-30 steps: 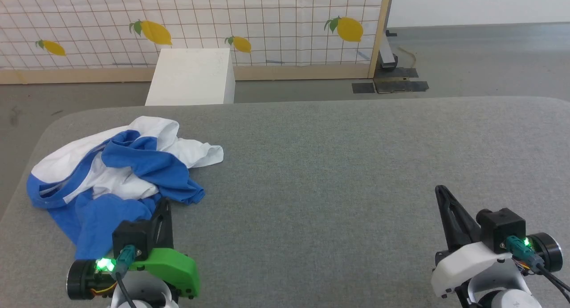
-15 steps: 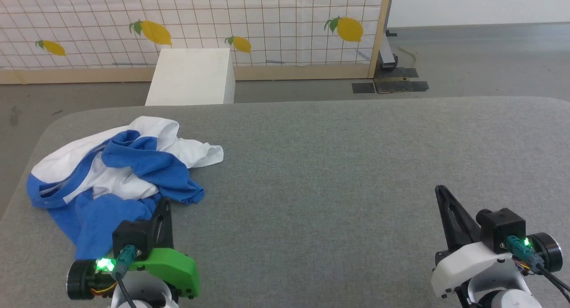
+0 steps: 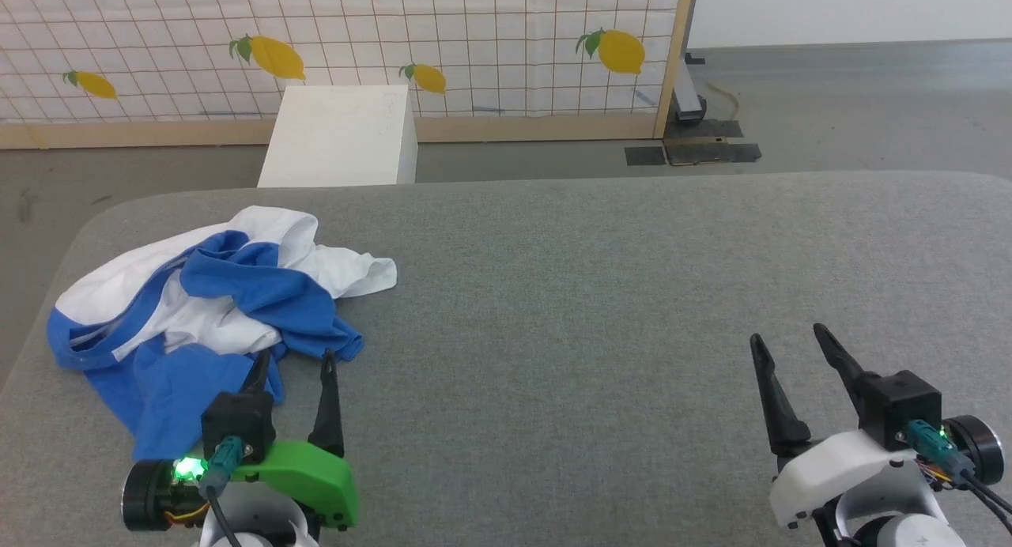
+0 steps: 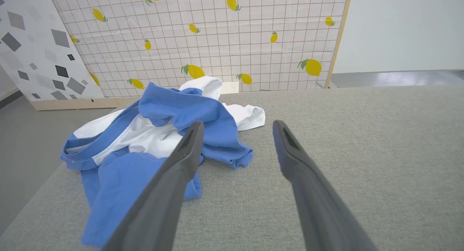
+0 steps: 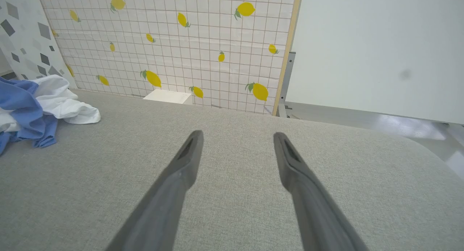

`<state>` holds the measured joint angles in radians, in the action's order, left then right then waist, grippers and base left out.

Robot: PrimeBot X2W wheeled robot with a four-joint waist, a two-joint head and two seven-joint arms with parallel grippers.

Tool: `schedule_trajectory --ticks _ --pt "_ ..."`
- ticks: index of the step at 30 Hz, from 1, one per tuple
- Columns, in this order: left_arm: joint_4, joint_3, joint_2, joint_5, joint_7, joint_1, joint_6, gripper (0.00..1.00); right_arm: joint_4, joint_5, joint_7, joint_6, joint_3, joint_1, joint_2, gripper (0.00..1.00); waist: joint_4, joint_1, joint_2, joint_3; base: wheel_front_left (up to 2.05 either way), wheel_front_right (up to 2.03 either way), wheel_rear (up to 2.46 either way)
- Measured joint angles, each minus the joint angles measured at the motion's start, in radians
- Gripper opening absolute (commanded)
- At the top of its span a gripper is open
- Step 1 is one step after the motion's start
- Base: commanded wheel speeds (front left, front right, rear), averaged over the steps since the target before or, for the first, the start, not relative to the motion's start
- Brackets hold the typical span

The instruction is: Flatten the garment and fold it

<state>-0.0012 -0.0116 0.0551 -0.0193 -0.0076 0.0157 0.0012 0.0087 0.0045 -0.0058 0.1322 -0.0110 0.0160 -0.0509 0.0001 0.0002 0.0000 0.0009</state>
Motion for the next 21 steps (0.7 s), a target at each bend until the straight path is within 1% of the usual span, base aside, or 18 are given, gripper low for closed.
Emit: schedule_trajectory --ticks 21 --pt "-0.025 -0.015 0.0 -0.016 -0.043 0.006 0.011 1.0 0.014 0.041 -0.043 0.0 -0.059 0.001 0.0 1.0 0.001 0.0 0.0 0.004 0.0 0.0 0.0"
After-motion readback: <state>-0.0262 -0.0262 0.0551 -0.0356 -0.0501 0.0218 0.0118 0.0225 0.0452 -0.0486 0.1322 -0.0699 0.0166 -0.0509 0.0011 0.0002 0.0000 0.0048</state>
